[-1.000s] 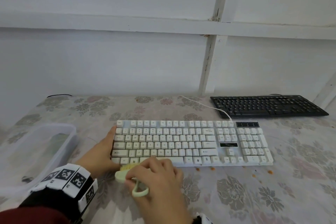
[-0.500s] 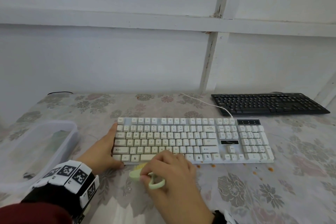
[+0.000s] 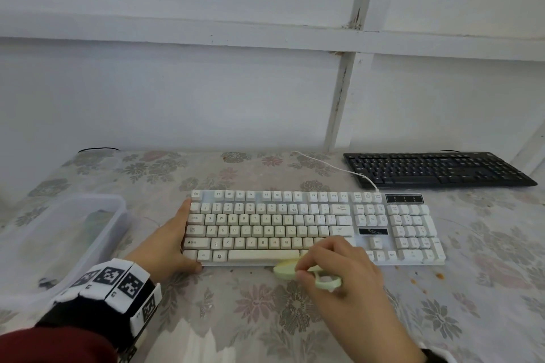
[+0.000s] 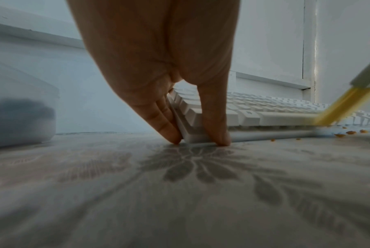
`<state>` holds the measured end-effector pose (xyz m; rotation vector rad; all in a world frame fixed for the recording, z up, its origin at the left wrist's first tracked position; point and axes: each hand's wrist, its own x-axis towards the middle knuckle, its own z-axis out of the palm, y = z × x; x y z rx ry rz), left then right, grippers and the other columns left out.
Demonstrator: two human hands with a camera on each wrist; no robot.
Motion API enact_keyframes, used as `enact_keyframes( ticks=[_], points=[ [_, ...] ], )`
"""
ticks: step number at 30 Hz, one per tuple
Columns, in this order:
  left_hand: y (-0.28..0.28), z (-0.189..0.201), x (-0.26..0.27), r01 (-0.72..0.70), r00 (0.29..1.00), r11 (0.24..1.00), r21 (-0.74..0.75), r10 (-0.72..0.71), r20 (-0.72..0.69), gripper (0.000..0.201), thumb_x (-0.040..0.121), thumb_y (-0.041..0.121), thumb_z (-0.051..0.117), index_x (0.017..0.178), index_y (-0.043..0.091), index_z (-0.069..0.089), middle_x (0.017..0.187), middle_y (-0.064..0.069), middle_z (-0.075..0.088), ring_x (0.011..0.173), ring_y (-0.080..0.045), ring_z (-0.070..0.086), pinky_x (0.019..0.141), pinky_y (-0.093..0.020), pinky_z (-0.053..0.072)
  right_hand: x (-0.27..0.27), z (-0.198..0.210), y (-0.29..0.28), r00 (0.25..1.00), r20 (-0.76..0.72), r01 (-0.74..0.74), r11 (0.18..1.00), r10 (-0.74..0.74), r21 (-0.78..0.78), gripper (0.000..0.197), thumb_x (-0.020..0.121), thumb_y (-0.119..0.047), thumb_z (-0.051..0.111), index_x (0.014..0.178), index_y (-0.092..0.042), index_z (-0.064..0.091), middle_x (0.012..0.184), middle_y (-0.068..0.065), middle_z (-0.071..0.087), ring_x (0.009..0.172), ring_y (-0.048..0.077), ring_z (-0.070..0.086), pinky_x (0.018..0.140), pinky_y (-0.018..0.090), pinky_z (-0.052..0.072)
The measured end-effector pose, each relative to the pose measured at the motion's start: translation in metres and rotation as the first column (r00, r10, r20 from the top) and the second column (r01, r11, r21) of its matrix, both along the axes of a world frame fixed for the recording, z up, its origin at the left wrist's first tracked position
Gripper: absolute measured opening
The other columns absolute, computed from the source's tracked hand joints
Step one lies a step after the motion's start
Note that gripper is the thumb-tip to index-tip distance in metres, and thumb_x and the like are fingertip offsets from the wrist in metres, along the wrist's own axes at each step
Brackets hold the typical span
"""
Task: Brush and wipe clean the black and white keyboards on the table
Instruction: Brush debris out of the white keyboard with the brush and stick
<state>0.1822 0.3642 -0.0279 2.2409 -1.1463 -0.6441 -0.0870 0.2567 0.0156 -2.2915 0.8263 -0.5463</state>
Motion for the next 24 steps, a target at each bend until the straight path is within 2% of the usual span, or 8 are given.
enact_keyframes(
  ticks=[3,5,7,11,16,20,22,24],
  points=[
    [0.0,0.001,-0.001,-0.001,1.0,1.0,0.013,0.001,0.007,0.122,0.063,0.015,0.082,0.145,0.038,-0.004,0.113,0.017,0.053,0.095,0.0,0.056,0.077,-0.016,0.046,0.001,-0.002,0.0,0.997,0.029,-0.07,0.997,0.069,0.033,0.006,0.078,-0.038,0.06,0.074,-0.041,0.058,0.105,-0.021,0.048,0.098,-0.003,0.042,0.095,0.036,0.037],
    [0.0,0.003,-0.003,0.002,1.0,1.0,0.013,-0.002,0.013,0.12,0.063,0.014,0.082,0.144,0.039,-0.004,0.109,0.022,0.051,0.093,0.002,0.056,0.072,-0.013,0.046,-0.001,-0.004,-0.004,0.997,0.067,-0.051,0.998,0.05,0.025,0.012,0.082,-0.031,0.064,0.075,-0.038,0.059,0.105,-0.021,0.049,0.099,-0.002,0.042,0.095,0.038,0.039],
    [0.001,0.003,-0.003,0.002,1.0,1.0,0.007,-0.002,0.012,0.119,0.063,0.014,0.082,0.143,0.041,-0.002,0.109,0.023,0.051,0.093,0.002,0.056,0.072,-0.014,0.046,-0.007,-0.006,-0.014,0.997,0.081,-0.018,0.999,0.015,0.039,0.015,0.083,-0.025,0.067,0.081,-0.038,0.06,0.106,-0.019,0.05,0.098,0.0,0.045,0.093,0.039,0.041],
    [0.001,0.002,-0.002,0.001,1.0,1.0,0.001,-0.001,0.011,0.12,0.063,0.014,0.082,0.142,0.044,-0.002,0.111,0.023,0.05,0.095,0.003,0.055,0.075,-0.014,0.044,-0.026,-0.005,-0.034,0.994,0.103,0.044,0.999,-0.045,0.015,0.026,0.082,-0.018,0.069,0.084,-0.043,0.059,0.104,-0.021,0.052,0.095,0.003,0.05,0.078,0.029,0.046],
    [0.0,0.005,-0.004,0.005,1.0,1.0,-0.009,-0.005,0.019,0.116,0.063,0.012,0.082,0.135,0.049,-0.001,0.109,0.024,0.05,0.093,0.004,0.055,0.072,-0.012,0.044,-0.033,-0.004,-0.033,0.995,0.101,0.001,1.0,-0.002,0.014,0.019,0.081,-0.019,0.071,0.081,-0.036,0.064,0.103,-0.019,0.055,0.096,0.001,0.05,0.082,0.028,0.042],
    [0.0,0.008,-0.007,-0.006,1.0,1.0,-0.013,0.006,0.027,0.114,0.064,0.01,0.082,0.127,0.052,-0.003,0.105,0.025,0.05,0.089,0.006,0.055,0.066,-0.01,0.045,-0.039,-0.006,-0.04,0.991,0.131,0.038,0.999,-0.039,0.011,0.024,0.08,-0.017,0.071,0.081,-0.039,0.063,0.103,-0.019,0.055,0.094,0.005,0.054,0.073,0.019,0.043],
    [0.0,0.009,-0.008,-0.009,0.999,1.0,-0.009,0.009,0.032,0.114,0.064,0.01,0.082,0.128,0.052,-0.004,0.104,0.026,0.049,0.087,0.006,0.055,0.064,-0.01,0.045,-0.046,-0.006,-0.047,0.988,0.126,0.093,0.996,-0.093,0.004,0.029,0.079,-0.014,0.072,0.081,-0.041,0.062,0.103,-0.02,0.055,0.093,0.008,0.054,0.072,0.021,0.044],
    [0.0,0.009,-0.008,-0.01,0.999,1.0,-0.004,0.01,0.033,0.115,0.065,0.01,0.081,0.13,0.05,-0.004,0.103,0.026,0.049,0.087,0.006,0.055,0.063,-0.01,0.046,-0.055,-0.004,-0.053,0.983,0.108,0.151,0.988,-0.148,-0.021,0.033,0.078,-0.012,0.073,0.081,-0.042,0.061,0.103,-0.022,0.054,0.091,0.011,0.054,0.072,0.028,0.045]
  ],
)
